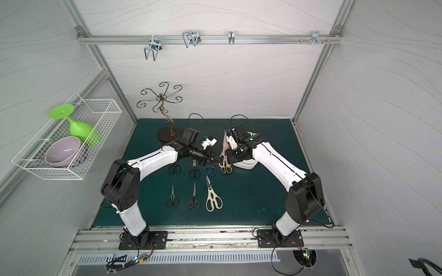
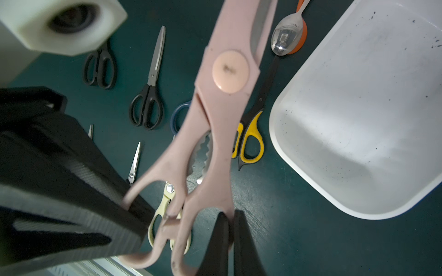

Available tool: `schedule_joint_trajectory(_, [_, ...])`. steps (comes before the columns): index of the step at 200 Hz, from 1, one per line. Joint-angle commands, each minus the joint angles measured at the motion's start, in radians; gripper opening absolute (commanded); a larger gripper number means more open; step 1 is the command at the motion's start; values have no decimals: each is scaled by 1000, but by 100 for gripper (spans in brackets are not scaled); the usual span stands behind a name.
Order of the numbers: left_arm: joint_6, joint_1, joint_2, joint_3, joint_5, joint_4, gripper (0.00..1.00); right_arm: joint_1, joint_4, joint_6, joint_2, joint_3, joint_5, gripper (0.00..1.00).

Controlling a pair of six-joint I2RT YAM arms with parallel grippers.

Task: Take the scissors out of the storage box
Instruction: Pick up the scissors from the storage box, then place the scissors at the center of the board.

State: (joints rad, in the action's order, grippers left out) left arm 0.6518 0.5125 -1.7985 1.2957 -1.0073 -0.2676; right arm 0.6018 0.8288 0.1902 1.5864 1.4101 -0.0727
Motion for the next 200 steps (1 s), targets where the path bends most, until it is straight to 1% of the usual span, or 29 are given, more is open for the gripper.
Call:
schedule_joint_trajectory(1, [2,7,9,2,-8,56,5,5,-17,16,-30,-8,-24,11])
schedule_joint_trajectory(23, [-1,6,17,0,-1,49,5,4,-25,29,-31,-3,-7,32])
schedule_joint_trajectory(31, [-6,7,20,-1,5,43,5,1,-24,31,-34,1,-5,35])
schedule_joint_trajectory(41, [-11,7,25,-3,10,33,5,-9,-20,31,-41,9,11,37])
schedule_joint_trajectory(71, [-9,9,41,-30,29,16,6,-98,-33,64,-95,2,13,40])
schedule_joint_trajectory(91, [19,28,68,-75,52,25,7,-172,-56,110,-136,-26,5,40])
schedule_joint_trajectory(109, [70,59,103,-138,83,62,7,-210,-91,130,-171,-67,-20,41])
schedule_joint_trajectory(125, [120,102,129,-190,103,89,7,-217,-112,144,-187,-96,-40,41])
schedule_joint_trajectory(152, [162,180,162,-247,133,56,8,-217,-135,163,-207,-136,-91,41])
schedule_joint_trajectory(183, [197,263,210,-305,158,-5,8,-218,-166,180,-265,-198,-130,41])
schedule_joint_trajectory(200, [251,296,252,-356,207,15,8,-216,-172,190,-302,-229,-144,41])
